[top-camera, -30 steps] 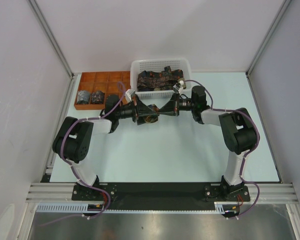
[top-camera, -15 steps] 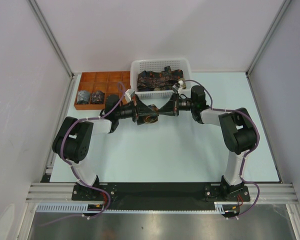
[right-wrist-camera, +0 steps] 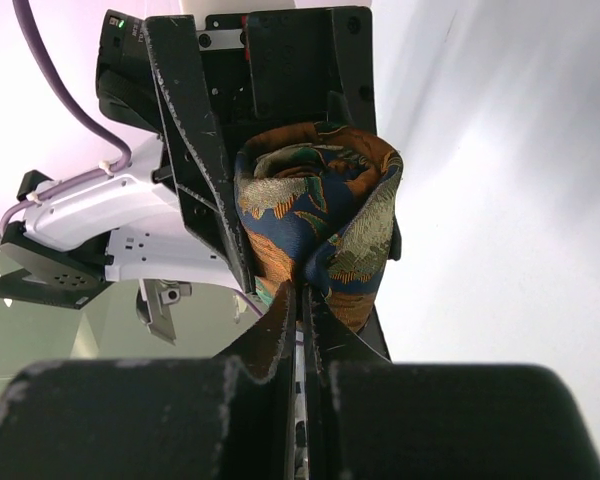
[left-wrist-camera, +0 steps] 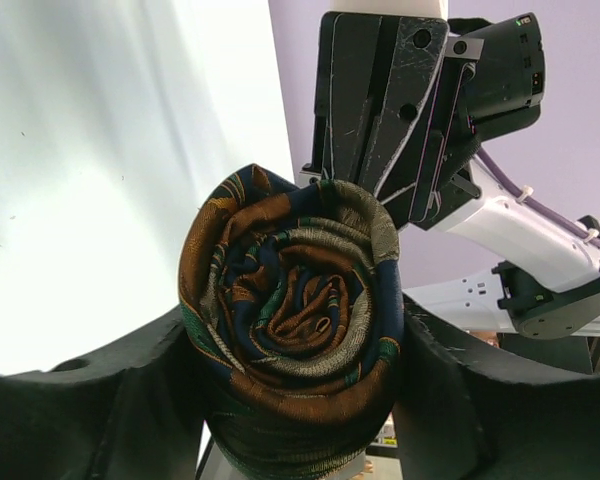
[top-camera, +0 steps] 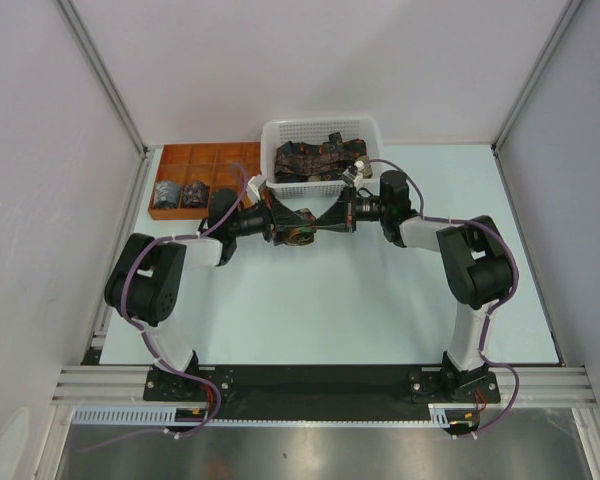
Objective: Roll the ties
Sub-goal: Place the tie in the storage box.
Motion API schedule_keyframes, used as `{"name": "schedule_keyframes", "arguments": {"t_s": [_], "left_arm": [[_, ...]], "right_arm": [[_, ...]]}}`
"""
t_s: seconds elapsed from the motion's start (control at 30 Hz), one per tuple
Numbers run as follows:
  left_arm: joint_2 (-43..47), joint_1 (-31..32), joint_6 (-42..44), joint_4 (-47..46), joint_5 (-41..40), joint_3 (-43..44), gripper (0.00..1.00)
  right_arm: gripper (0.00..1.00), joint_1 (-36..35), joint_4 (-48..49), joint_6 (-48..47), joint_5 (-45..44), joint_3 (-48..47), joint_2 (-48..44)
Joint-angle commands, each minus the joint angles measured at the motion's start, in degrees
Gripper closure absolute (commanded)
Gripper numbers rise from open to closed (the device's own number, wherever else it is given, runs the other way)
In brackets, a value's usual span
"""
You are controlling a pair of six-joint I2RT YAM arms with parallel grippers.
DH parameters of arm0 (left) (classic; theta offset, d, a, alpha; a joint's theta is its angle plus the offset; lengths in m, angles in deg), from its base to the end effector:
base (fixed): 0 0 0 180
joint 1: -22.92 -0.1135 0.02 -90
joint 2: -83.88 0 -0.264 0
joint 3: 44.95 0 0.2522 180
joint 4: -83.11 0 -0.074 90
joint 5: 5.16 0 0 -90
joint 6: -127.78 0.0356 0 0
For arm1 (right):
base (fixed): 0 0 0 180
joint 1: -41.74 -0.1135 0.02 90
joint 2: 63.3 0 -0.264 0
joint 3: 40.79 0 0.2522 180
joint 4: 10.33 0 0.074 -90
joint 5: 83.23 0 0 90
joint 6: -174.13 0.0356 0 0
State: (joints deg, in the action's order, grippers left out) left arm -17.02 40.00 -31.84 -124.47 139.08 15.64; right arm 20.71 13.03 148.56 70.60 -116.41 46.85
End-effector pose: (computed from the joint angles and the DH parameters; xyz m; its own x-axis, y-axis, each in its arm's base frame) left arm 0.3306 -0.1318 0.1887 -0.9435 -0.2832 -0.1721 0.1258 0.1742 -0.9766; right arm 0.3682 0.1758 0.2010 -0.9622 0.0563 -0.2666 -0.2599 0.1040 0.9600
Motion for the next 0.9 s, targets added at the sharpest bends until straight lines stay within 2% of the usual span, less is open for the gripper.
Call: {"name": "schedule_keyframes", "arguments": {"t_s": [0.0, 0.23, 0.43, 0.53, 0.73, 0.87], "left_arm": [[1.94, 0.06, -1.04, -4.18, 0.52, 0.72, 0.39], [2.64, -0.12, 0.71, -2.7, 0.69, 1.25, 0.55], [3.43, -0.38, 2.83, 0.12, 0.69, 1.25, 0.69], [3.78, -0.56, 3.18, 0.82, 0.69, 1.51, 0.86], [4.4, -1.08, 4.06, 2.14, 0.43, 1.51, 0.94], [4.93, -1.61, 6.6, 5.39, 0.25, 2.39, 0.99]], "right_arm": [[1.0, -0.67, 0.49, -1.32, 0.06, -1.85, 0.86], [1.0, -0.67, -2.48, -2.81, 0.33, -3.08, 1.47], [0.92, -0.76, -5.66, -4.74, 0.5, -4.05, 1.74], [0.86, -0.76, -6.54, -5.18, 0.59, -4.23, 1.74], [0.73, -0.76, -7.77, -5.97, 0.5, -4.67, 1.74], [0.53, -0.76, -8.99, -6.59, 0.41, -4.93, 1.65]]}}
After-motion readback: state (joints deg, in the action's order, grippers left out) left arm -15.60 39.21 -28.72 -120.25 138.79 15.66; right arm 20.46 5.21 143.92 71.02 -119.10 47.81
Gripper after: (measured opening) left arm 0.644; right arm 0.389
